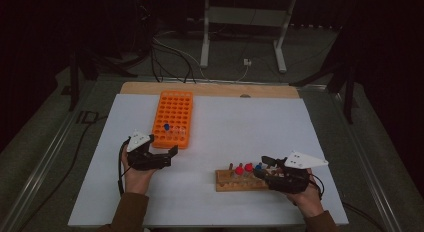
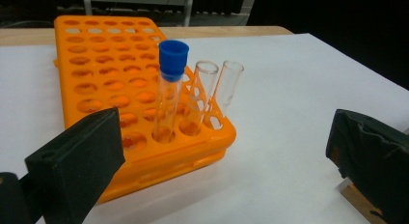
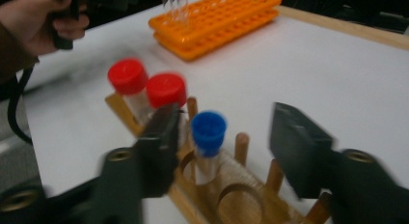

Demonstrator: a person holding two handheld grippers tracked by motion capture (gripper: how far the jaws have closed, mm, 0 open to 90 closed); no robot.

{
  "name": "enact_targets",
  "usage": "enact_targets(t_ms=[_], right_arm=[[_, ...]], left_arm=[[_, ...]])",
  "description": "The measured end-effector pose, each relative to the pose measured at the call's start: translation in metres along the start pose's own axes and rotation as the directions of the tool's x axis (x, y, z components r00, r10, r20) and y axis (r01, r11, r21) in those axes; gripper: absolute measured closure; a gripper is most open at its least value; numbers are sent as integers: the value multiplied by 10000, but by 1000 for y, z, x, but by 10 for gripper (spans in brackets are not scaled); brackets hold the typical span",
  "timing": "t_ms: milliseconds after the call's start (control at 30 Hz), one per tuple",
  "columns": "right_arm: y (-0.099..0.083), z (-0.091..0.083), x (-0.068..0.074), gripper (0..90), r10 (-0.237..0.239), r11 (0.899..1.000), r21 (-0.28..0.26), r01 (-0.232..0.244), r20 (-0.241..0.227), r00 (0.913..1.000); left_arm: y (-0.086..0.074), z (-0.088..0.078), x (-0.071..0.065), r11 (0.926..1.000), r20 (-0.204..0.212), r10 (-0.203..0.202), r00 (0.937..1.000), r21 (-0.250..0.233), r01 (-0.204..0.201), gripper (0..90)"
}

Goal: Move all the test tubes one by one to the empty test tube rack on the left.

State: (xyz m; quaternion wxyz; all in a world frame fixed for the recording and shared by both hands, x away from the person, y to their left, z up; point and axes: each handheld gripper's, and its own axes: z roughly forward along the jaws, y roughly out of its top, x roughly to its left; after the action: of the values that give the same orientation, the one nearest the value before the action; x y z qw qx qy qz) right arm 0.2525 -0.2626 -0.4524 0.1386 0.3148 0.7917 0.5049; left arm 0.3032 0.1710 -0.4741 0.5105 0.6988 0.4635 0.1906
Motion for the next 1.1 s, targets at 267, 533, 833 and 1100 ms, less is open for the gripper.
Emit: enact_targets(t_ms=[267,533,833,1100], right_arm=[[-7,8,8,753,-549,9965,616,569,-340,9979],[-6,11,11,766,-683,9956,621,700,-291,9972],[1,-1,6,766,-258,9996,133,265,-506,9984],[12,-18,1,767,-28,9991,-432,-1,-665,9978]], left_arm=[[-2,-1,1,9999,-39,-131,9999,16,131,6],[-2,0,-1,9999,-61,-77,10000,92,78,6],[-3,2,-4,9999,-28,-38,10000,105,38,6],[-1,1,-8,9999,-18,89,10000,102,-89,6]])
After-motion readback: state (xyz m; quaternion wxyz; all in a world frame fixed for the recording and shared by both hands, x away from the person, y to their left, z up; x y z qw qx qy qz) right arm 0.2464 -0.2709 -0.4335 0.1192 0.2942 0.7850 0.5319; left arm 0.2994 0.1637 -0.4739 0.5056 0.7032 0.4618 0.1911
